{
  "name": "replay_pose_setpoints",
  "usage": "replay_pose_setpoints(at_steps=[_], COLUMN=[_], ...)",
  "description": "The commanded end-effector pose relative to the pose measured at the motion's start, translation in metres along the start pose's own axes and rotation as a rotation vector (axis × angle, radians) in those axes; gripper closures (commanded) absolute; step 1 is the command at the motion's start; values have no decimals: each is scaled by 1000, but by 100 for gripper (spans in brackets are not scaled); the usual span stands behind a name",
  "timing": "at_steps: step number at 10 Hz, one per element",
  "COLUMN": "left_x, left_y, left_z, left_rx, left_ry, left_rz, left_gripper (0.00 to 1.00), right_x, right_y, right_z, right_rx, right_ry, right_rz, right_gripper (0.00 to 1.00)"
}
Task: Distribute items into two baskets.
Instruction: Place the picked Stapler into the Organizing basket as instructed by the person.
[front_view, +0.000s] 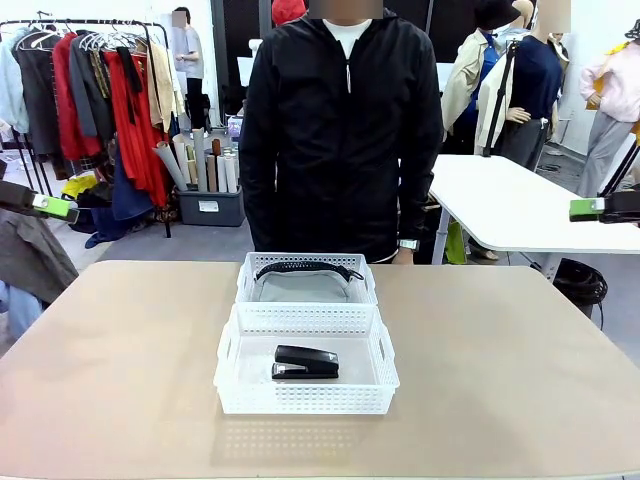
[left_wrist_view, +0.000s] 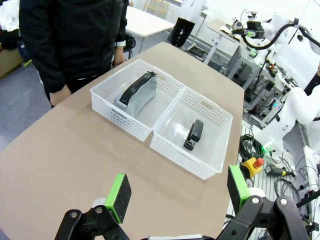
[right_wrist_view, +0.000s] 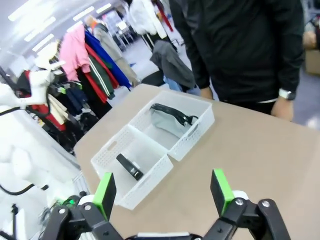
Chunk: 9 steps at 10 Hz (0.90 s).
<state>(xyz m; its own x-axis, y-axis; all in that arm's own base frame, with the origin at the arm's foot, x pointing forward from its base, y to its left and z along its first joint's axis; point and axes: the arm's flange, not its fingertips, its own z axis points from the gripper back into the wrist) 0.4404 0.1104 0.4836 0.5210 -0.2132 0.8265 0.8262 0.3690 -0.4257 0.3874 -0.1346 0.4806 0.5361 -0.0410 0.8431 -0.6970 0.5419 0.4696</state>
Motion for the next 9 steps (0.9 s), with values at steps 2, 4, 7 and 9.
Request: replay_pose_setpoints(at_steps=[2,4,7,9], left_x=[1,1,1,1], left_y=[-2,-2,-2,-2], left_z=[1,1,1,1], left_rx=[2,2,2,2], left_ry=[-2,-2,-2,-2], left_rz=[0,0,0,0], left_gripper=[0,0,0,0], right_x=[0,0,0,0], right_y=[0,0,0,0], right_z=[0,0,0,0], right_rx=[0,0,0,0], right_ry=[0,0,0,0], right_rz=[0,0,0,0], right_gripper=[0,0,0,0])
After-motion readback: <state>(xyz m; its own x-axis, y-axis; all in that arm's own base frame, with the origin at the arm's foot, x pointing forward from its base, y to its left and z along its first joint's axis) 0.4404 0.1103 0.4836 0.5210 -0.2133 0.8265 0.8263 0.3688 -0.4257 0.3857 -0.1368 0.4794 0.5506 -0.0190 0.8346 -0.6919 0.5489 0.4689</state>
